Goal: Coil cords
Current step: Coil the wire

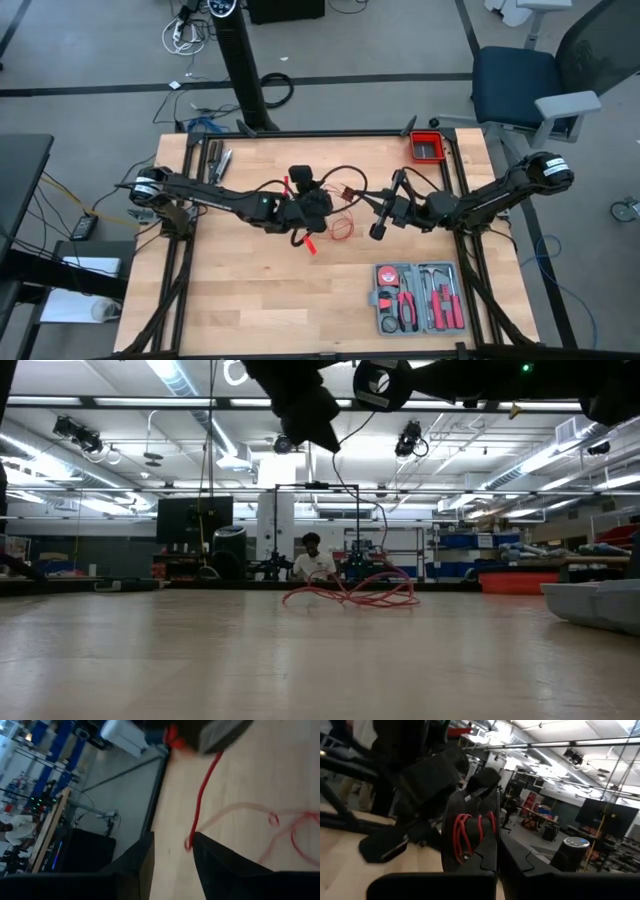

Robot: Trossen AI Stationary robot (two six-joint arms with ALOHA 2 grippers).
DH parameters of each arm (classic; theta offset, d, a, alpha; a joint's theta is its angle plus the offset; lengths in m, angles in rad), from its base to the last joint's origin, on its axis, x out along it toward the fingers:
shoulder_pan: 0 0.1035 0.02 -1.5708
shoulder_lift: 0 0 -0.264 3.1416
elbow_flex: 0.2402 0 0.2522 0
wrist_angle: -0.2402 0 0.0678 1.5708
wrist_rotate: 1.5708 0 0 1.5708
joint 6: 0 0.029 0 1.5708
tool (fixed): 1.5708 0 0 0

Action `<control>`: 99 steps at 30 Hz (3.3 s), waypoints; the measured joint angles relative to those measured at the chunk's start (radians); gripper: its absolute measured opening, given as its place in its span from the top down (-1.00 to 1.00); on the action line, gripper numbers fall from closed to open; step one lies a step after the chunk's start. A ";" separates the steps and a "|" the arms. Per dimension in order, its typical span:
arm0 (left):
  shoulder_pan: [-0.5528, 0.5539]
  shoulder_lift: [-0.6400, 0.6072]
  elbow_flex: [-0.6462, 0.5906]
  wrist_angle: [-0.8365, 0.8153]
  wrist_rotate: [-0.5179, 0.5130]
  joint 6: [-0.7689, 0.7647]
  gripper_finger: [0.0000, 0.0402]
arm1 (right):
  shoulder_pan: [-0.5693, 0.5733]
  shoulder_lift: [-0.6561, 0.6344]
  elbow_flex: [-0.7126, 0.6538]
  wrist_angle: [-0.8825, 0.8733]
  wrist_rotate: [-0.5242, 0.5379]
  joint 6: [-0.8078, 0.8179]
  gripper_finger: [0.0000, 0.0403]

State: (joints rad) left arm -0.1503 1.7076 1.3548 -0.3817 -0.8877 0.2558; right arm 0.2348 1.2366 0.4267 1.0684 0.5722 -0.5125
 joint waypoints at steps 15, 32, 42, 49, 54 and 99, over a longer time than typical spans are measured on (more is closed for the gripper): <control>0.010 -0.065 0.001 -0.033 0.186 -0.059 0.32 | -0.185 -0.124 0.000 -0.404 -0.344 0.302 1.00; 0.141 -0.065 -0.042 0.185 0.566 -0.047 0.32 | -0.393 -0.134 0.000 -0.492 -0.810 0.415 1.00; 0.198 -0.070 -0.224 0.525 0.800 -0.073 0.32 | -0.404 -0.133 -0.003 -0.494 -0.868 0.406 1.00; 0.204 -0.070 -0.231 0.532 0.830 -0.055 0.65 | -0.409 -0.133 -0.003 -0.483 -0.837 0.398 0.98; 0.204 -0.071 -0.228 0.534 0.786 -0.054 0.97 | -0.409 -0.133 -0.004 -0.444 -0.774 0.393 0.94; 0.391 -0.293 -0.145 0.517 0.736 -0.291 1.00 | -0.416 -0.107 0.106 -0.706 -0.490 0.483 0.31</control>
State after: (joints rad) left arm 0.2405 1.4151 1.2095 0.1350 -0.1516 -0.0349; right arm -0.1809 1.1297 0.5331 0.3626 0.0823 -0.0292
